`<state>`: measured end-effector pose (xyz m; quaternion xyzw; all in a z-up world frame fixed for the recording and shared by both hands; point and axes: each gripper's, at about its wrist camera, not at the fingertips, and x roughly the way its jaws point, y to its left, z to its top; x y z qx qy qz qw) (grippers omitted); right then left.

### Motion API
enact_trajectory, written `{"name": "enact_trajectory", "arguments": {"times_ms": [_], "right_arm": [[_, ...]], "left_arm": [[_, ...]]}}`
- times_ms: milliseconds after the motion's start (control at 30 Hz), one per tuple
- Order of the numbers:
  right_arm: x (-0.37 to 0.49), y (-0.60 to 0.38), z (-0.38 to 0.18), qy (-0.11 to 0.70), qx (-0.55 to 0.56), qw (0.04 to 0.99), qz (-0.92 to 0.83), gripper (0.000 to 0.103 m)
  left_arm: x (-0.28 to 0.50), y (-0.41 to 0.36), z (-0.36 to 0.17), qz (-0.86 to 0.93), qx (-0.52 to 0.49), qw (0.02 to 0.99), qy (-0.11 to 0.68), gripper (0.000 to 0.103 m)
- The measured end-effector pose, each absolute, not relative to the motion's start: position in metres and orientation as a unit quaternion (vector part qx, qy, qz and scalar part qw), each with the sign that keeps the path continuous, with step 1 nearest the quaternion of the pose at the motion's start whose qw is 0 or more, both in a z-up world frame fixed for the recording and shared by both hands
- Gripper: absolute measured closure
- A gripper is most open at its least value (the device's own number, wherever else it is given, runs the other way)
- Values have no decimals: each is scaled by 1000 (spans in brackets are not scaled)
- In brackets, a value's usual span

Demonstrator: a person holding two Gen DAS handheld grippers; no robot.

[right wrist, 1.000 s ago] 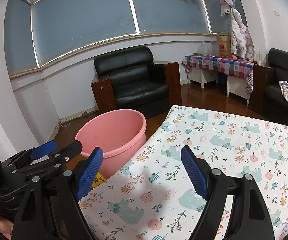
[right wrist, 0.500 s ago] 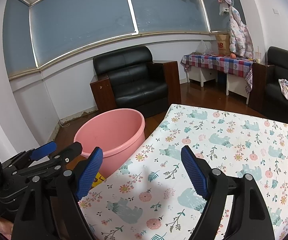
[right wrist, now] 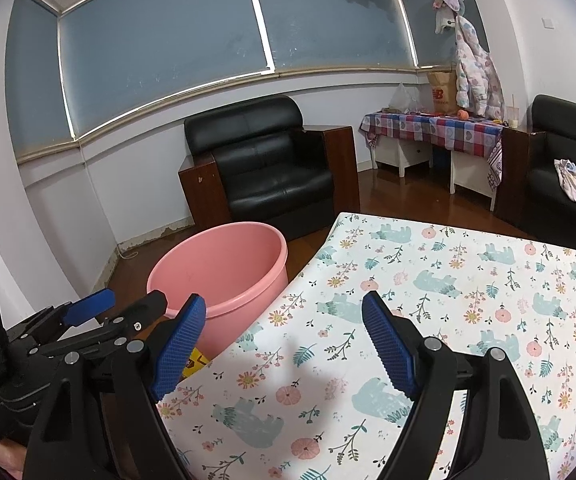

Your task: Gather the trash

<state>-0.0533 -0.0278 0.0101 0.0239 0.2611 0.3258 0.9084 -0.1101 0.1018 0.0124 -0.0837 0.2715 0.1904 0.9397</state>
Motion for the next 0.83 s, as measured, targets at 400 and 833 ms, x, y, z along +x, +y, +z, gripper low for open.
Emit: {"name": "enact_trajectory", "arguments": {"times_ms": [400, 833], "right_arm": [[-50, -30, 17, 266, 25, 910, 317, 24], [-45, -37, 17, 272, 33, 912, 306, 24]], "left_arm": [[-111, 98, 13, 186, -81, 941, 271, 30], [-104, 92, 14, 172, -77, 941, 282, 30]]}}
